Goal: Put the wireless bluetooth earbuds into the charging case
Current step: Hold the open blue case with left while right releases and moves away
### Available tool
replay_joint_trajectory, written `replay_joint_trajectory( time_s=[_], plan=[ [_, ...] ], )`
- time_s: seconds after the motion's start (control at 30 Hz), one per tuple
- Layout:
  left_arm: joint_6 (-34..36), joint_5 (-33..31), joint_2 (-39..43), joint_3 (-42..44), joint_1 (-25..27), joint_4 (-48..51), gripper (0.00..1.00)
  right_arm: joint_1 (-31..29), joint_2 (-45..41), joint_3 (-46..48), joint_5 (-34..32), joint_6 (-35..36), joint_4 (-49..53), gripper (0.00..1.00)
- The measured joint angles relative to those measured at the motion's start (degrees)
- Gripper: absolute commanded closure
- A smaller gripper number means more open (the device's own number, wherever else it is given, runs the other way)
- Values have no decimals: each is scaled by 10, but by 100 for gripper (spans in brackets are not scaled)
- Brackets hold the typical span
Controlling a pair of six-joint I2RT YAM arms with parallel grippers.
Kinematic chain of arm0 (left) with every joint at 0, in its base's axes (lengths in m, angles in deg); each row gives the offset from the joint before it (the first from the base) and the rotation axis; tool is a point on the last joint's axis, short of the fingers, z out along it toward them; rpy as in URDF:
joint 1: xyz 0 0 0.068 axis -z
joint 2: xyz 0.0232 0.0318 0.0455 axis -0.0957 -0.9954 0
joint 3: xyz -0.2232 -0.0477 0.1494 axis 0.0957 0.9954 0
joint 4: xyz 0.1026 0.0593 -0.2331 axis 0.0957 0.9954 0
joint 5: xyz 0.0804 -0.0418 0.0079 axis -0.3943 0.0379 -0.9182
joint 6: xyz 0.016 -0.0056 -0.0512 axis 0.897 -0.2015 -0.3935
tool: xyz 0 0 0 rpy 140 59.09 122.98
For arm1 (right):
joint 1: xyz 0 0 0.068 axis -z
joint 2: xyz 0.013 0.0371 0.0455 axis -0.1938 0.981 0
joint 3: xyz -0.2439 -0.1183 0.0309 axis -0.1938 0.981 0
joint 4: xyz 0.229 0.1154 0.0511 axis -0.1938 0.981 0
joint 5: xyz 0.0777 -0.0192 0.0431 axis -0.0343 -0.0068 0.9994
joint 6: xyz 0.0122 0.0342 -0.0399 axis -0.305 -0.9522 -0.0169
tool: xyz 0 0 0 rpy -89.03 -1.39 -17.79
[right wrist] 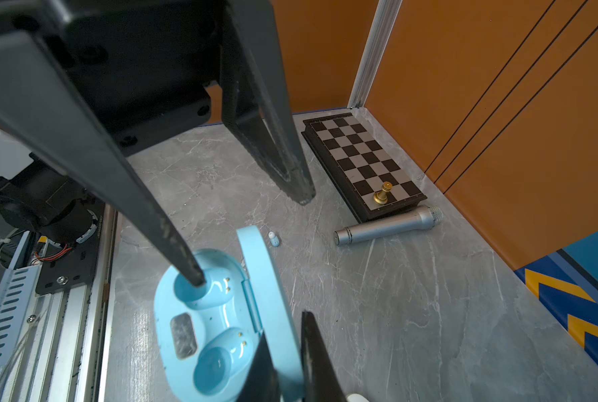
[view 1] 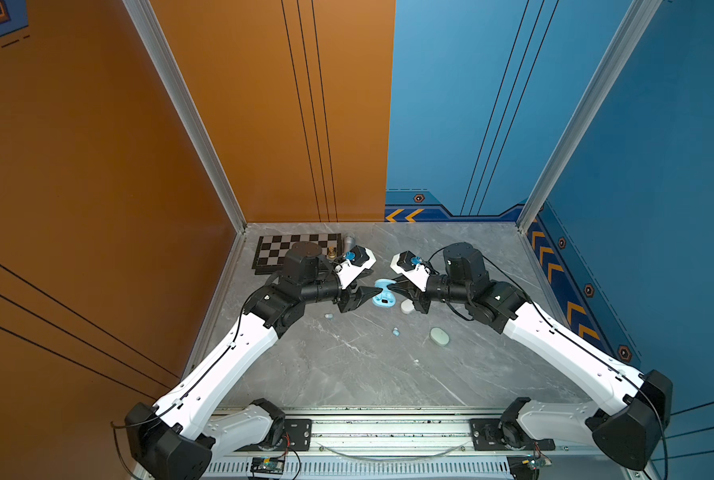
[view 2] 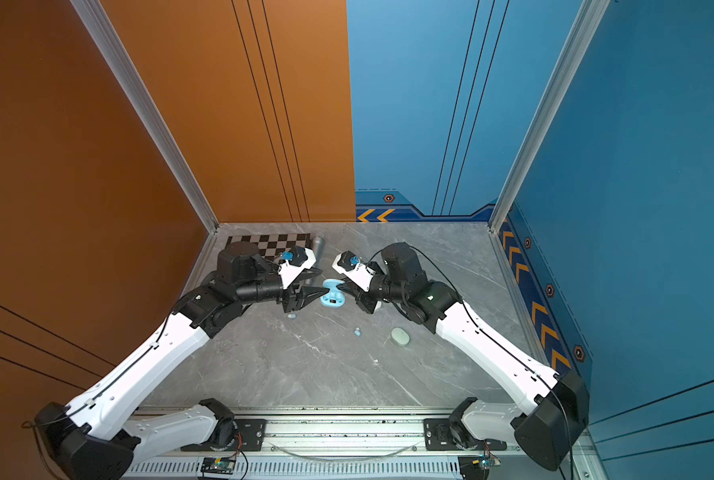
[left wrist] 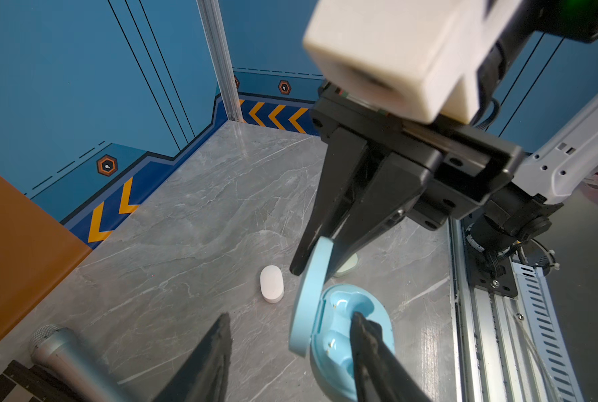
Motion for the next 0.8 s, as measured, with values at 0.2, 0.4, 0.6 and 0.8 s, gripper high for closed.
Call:
replay_joint_trajectory(
  time_s=[0.2, 0.4, 0.6, 0.8],
  plan=[
    [32, -4, -27, -19, 7, 7, 75, -2, 2, 1, -3, 0, -2, 100],
    [42, -4, -30, -21, 14, 14, 91, -3, 11, 1, -3, -3, -8, 99],
    [39, -17, -28, -20, 14, 16, 100, -2, 17, 1, -1, -23, -19, 80],
    [12, -52, 10, 16, -8, 8, 100, 14, 18, 17, 4, -88, -79, 52]
  ],
)
